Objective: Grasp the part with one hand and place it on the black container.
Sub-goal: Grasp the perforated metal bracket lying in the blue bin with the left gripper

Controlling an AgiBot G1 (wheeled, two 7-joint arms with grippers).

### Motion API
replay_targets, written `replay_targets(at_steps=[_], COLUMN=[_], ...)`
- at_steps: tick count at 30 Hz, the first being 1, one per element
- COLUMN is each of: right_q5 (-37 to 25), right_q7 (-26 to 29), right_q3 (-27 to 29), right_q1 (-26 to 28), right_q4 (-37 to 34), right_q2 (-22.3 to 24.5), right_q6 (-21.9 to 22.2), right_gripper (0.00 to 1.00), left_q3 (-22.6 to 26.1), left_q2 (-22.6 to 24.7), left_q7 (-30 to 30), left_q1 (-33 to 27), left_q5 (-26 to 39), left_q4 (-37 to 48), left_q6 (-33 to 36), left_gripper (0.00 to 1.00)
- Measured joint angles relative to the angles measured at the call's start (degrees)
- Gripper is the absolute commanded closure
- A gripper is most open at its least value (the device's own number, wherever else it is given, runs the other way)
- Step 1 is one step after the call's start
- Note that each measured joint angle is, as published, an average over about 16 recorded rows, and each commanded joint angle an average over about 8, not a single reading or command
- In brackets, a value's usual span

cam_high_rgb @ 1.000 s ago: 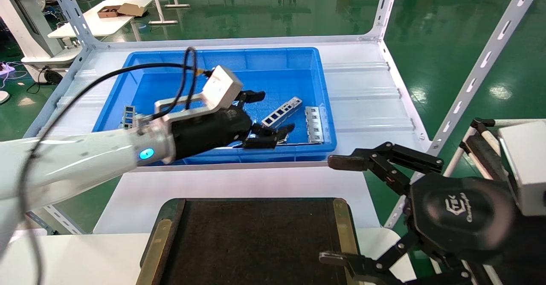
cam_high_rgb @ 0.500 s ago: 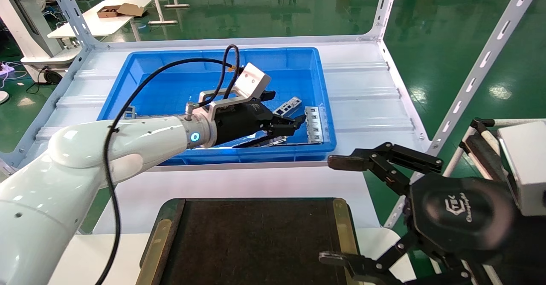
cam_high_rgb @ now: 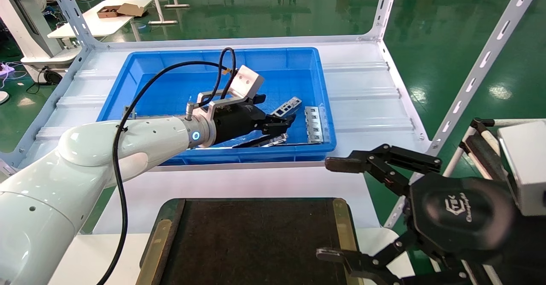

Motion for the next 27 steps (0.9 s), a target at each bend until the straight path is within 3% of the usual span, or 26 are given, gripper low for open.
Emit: replay_targets(at_steps=[27], right_q5=[0.02], right_q7=[-0.02], right_q3=[-0.03], right_q1=[0.01], right_q4=[0.0], right_q2=[0.01], right_q6=[0.01], right_gripper=[1.0], left_q3=[6.48], left_q2=[-0.29], left_q7=[1.06], left_q1=[1.07], left_q5=[-9.69], left_q4=[1.66], left_q6=[-3.98], left_gripper=[1.0])
